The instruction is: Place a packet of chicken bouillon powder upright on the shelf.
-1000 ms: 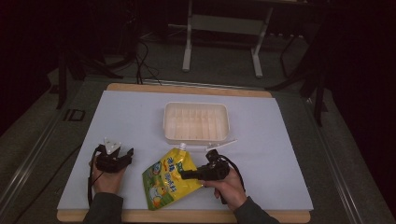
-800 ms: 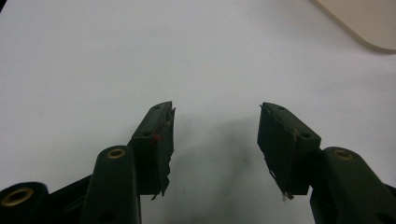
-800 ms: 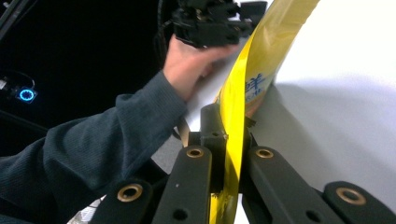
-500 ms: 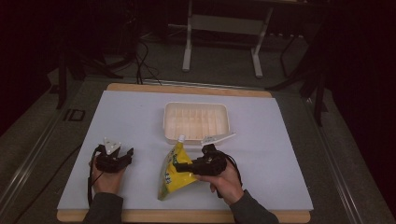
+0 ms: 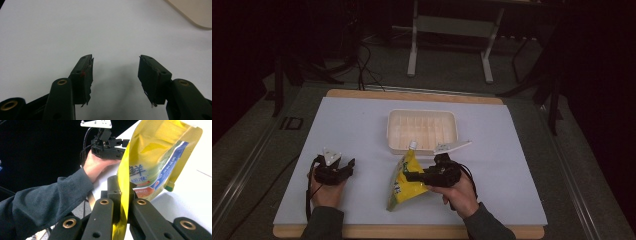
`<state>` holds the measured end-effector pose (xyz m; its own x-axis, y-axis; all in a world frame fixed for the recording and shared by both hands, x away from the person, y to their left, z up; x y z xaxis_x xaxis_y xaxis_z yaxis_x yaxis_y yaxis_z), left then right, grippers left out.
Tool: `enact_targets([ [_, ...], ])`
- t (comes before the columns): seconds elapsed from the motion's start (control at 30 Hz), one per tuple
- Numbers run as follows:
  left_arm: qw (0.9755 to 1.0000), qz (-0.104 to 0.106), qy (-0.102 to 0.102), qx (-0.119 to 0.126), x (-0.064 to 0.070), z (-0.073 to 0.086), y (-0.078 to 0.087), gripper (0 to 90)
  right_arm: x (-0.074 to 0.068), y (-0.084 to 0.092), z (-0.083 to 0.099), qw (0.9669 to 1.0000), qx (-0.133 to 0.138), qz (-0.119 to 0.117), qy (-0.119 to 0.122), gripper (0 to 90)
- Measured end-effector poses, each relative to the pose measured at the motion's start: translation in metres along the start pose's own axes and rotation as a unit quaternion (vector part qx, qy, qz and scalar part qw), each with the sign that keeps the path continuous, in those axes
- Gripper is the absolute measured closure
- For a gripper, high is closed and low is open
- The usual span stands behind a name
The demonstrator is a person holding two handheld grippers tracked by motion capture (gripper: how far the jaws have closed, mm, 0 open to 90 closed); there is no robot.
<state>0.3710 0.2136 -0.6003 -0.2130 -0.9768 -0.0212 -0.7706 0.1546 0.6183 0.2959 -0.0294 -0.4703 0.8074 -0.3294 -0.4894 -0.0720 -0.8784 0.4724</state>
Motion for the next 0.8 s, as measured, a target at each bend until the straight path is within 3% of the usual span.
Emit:
enact_targets([
  [0.8,1.0000,0.000,-0.004,-0.002,0.001,0.000,-0.001,45.1,0.002,0.021,-0.008,0.9996,0.011,0.022,0.012,90.0],
])
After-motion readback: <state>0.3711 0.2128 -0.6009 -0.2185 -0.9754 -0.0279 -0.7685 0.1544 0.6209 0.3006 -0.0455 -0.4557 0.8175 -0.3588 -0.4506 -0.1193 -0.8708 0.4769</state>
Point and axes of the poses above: each handheld gripper's, and its own axes: y roughly backward along the jaws, z roughly out of its underside, x roughly to its right, the point moved 10 cm from there along -y, roughly forward along the jaws, and after that the axes turned 1 degree about -x, right-handed, at the moved point
